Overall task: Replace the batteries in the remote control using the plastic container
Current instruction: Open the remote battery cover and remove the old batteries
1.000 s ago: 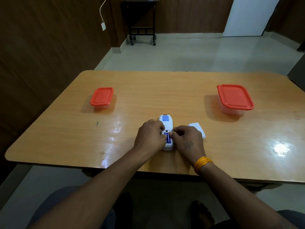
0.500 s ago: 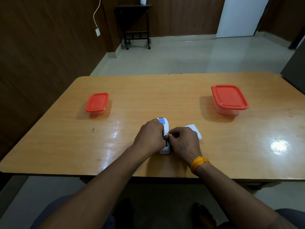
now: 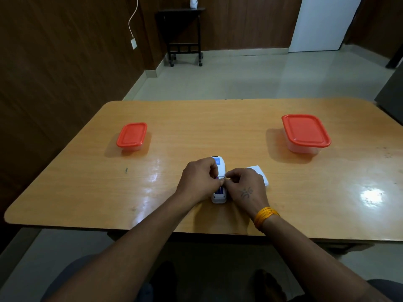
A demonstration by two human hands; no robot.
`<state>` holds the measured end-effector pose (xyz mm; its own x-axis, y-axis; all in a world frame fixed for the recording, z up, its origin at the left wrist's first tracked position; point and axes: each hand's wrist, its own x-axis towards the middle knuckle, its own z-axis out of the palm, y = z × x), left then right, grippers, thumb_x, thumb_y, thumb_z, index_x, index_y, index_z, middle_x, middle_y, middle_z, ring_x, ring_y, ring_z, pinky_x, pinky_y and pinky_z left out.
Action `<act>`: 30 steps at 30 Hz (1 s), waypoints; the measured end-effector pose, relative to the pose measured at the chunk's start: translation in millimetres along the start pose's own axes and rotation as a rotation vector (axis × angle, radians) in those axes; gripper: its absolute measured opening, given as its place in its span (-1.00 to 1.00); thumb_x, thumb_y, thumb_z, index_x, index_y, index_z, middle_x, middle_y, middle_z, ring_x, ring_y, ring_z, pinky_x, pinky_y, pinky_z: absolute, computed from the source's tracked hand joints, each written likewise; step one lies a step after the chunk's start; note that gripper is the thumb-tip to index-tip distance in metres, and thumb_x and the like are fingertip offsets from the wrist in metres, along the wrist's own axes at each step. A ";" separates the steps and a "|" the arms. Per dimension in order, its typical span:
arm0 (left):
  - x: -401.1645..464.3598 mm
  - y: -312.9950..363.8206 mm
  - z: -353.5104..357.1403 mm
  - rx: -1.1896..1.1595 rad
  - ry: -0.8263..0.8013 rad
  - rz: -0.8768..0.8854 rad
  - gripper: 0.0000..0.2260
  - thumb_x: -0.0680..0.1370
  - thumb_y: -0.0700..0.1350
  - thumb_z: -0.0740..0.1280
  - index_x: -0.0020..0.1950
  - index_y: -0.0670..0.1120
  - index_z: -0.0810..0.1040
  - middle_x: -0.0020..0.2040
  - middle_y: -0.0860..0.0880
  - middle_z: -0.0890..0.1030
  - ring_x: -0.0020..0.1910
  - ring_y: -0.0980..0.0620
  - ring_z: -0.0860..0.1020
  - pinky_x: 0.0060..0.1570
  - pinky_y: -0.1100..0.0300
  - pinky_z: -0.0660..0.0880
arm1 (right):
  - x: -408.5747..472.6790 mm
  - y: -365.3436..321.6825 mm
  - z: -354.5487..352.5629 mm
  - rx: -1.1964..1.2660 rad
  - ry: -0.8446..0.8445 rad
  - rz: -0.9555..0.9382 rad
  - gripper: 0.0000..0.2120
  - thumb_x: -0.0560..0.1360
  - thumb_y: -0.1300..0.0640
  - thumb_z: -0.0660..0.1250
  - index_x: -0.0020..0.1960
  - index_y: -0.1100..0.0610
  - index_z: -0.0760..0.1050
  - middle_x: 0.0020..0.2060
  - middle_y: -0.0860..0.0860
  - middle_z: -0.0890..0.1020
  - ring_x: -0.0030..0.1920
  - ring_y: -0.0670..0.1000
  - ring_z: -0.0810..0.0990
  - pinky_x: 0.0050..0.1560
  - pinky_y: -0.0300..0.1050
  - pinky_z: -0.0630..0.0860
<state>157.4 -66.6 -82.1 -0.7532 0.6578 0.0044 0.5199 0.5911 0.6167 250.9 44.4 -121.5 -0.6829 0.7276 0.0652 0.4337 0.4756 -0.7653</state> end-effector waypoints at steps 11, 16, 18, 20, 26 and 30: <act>5.6 -11.0 -16.7 0.144 0.019 0.098 -0.71 0.55 -0.24 0.43 0.26 -0.10 0.72 0.19 -0.07 0.73 0.18 -0.05 0.66 0.13 0.15 0.56 | 8.8 -9.7 -28.6 -0.366 -0.192 -0.433 -0.70 0.49 0.10 0.53 0.22 0.07 0.69 0.19 0.00 0.67 0.13 0.08 0.64 -0.03 -0.17 0.34; 6.6 -14.1 -11.1 0.276 -0.084 0.104 -0.73 0.56 -0.22 0.41 0.24 -0.12 0.73 0.16 -0.14 0.71 0.16 -0.16 0.65 0.14 0.00 0.61 | 15.6 -17.7 -31.3 -0.523 -0.306 -0.498 -0.73 0.56 0.05 0.45 0.25 0.03 0.68 0.17 0.00 0.72 0.16 0.13 0.62 0.06 -0.06 0.47; 7.2 -16.4 -10.9 0.271 -0.081 0.095 -0.72 0.55 -0.22 0.41 0.24 -0.10 0.74 0.17 -0.13 0.72 0.15 -0.16 0.65 0.12 0.03 0.61 | 17.7 -20.8 -34.8 -0.587 -0.339 -0.505 -0.77 0.57 0.01 0.44 0.21 -0.01 0.70 0.09 0.02 0.73 0.12 0.14 0.62 0.05 -0.02 0.52; 8.8 -17.9 -10.1 0.257 -0.084 0.088 -0.72 0.56 -0.21 0.42 0.26 -0.07 0.73 0.19 -0.12 0.71 0.17 -0.15 0.64 0.10 0.07 0.59 | 19.8 -25.7 -38.3 -0.653 -0.384 -0.509 -0.76 0.56 -0.05 0.45 0.20 -0.04 0.69 0.07 0.05 0.73 0.11 0.14 0.62 0.06 0.03 0.56; 11.1 -17.9 -7.5 0.291 -0.097 0.099 -0.81 0.53 -0.23 0.38 0.06 -0.08 0.75 0.00 -0.13 0.69 -0.01 -0.17 0.65 -0.05 0.04 0.61 | 25.9 -50.2 -39.2 -0.898 -0.472 -0.623 -0.72 0.57 -0.05 0.47 0.20 0.08 0.70 0.05 0.15 0.70 0.09 0.20 0.66 0.03 0.04 0.60; 8.4 -15.7 -6.7 0.321 -0.089 0.090 -0.88 0.49 -0.23 0.34 -0.16 -0.14 0.67 -0.20 -0.14 0.62 -0.20 -0.16 0.56 -0.30 0.09 0.42 | 25.5 -63.7 -37.8 -1.005 -0.525 -0.683 -0.73 0.61 0.01 0.45 0.21 0.15 0.65 0.10 0.17 0.68 0.10 0.21 0.67 -0.11 -0.07 0.43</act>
<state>140.2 -73.5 -86.4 -0.6676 0.7439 -0.0298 0.6938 0.6361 0.3378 228.1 51.4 -46.9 -0.9828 0.0283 -0.1828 0.0022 0.9900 0.1412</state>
